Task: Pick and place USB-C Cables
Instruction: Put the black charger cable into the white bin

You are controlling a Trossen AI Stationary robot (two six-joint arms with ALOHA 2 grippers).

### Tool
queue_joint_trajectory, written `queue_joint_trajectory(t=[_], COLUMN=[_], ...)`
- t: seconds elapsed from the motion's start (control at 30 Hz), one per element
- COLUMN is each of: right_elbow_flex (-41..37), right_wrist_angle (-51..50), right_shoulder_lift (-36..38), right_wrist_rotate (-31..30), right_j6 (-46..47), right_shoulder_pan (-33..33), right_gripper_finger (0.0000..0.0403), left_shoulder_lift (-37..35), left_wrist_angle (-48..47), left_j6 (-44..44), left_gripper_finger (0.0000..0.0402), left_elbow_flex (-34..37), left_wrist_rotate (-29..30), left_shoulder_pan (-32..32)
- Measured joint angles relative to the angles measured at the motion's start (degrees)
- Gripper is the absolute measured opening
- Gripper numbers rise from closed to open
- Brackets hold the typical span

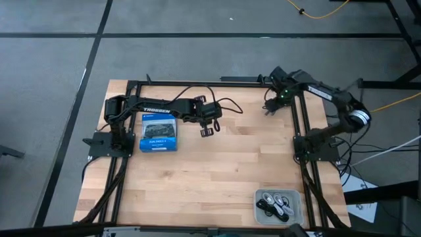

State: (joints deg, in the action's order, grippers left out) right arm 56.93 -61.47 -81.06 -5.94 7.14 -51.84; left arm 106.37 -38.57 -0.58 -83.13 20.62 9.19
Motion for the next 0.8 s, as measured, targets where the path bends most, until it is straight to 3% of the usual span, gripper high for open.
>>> queue_joint_trajectory(t=[0.27,0.53,0.8], right_elbow_flex=[0.0,0.0,0.0], right_wrist_angle=[4.2,6.8,8.5], right_shoulder_lift=[-10.2,-13.7,-18.8], right_wrist_rotate=[0.0,0.1,4.6], right_j6=[-0.1,6.7,11.2], right_shoulder_pan=[-0.7,-0.7,3.6], right_gripper_finger=[0.0070,0.0070,0.0070], left_shoulder_lift=[0.0,0.0,0.0], left_wrist_angle=[0.0,0.0,0.0], left_j6=[0.0,0.0,0.0], left_gripper_finger=[0.0043,0.0043,0.0043], left_elbow_flex=[0.0,0.0,0.0], left_wrist_rotate=[-0.6,-0.6,-0.6], left_shoulder_pan=[0.0,0.0,0.0])
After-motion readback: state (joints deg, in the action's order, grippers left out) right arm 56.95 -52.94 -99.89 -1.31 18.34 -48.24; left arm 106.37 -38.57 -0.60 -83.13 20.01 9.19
